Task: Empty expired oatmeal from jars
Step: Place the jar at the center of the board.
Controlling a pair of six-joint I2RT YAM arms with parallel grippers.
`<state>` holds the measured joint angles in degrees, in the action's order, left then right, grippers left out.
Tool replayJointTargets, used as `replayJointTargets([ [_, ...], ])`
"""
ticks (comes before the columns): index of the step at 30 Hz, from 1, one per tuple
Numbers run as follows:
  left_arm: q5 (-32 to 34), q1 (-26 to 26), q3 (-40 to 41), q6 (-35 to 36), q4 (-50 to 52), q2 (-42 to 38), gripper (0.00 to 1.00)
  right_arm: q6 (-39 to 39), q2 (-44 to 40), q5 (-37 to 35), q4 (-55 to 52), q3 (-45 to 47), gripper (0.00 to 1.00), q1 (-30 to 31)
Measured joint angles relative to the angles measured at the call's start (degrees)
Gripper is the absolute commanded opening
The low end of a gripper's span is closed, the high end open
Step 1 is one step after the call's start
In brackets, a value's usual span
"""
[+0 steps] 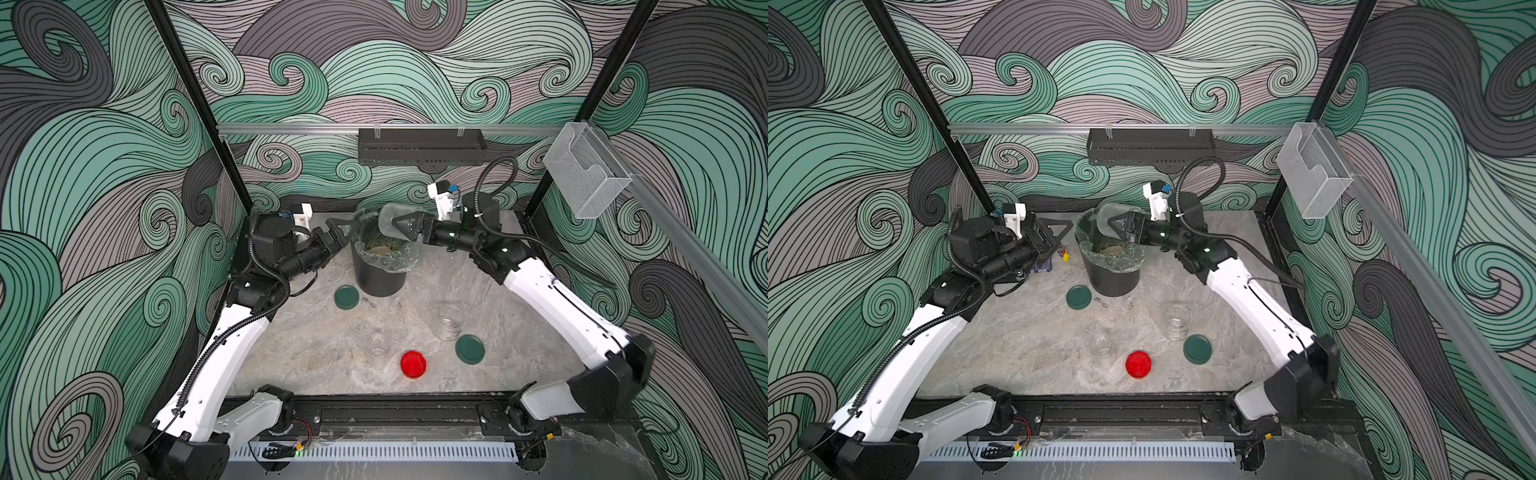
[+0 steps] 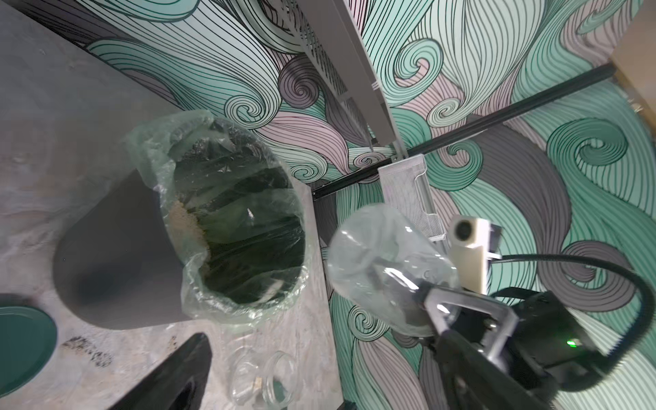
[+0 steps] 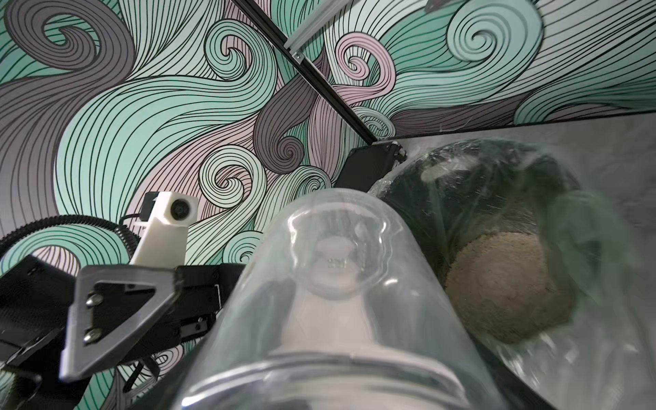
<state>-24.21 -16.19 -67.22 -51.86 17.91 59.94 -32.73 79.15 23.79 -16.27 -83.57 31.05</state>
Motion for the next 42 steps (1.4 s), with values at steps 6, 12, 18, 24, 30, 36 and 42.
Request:
replayJointTargets([
  [6,0.3,0.0,1.8,6.0,4.2,-3.8,0.98,10.1,-14.2,-6.5,-16.5,2.2,0.27,0.0],
  [12,0.1,0.0,5.4,8.8,7.2,-4.2,0.99,16.2,-15.5,-12.0,-31.8,4.6,0.27,3.8],
  [18,-0.5,0.0,8.7,10.4,9.0,-4.4,0.99,18.2,-12.4,-16.2,-39.8,8.2,0.28,11.1],
  [24,-0.5,0.0,11.7,11.5,9.6,-5.4,0.99,19.2,-8.0,-18.4,-41.3,8.9,0.29,14.9],
  [30,-0.5,0.0,13.4,11.8,9.7,-5.3,0.99,19.3,-3.1,-19.6,-39.2,9.9,0.31,16.0],
  [36,-0.5,0.7,13.4,11.8,9.8,-3.9,0.99,19.3,1.7,-21.0,-35.1,12.4,0.33,16.0],
  [42,-0.5,1.5,13.5,12.0,9.9,-3.6,0.99,19.3,8.2,-22.4,-32.5,12.6,0.33,16.0],
])
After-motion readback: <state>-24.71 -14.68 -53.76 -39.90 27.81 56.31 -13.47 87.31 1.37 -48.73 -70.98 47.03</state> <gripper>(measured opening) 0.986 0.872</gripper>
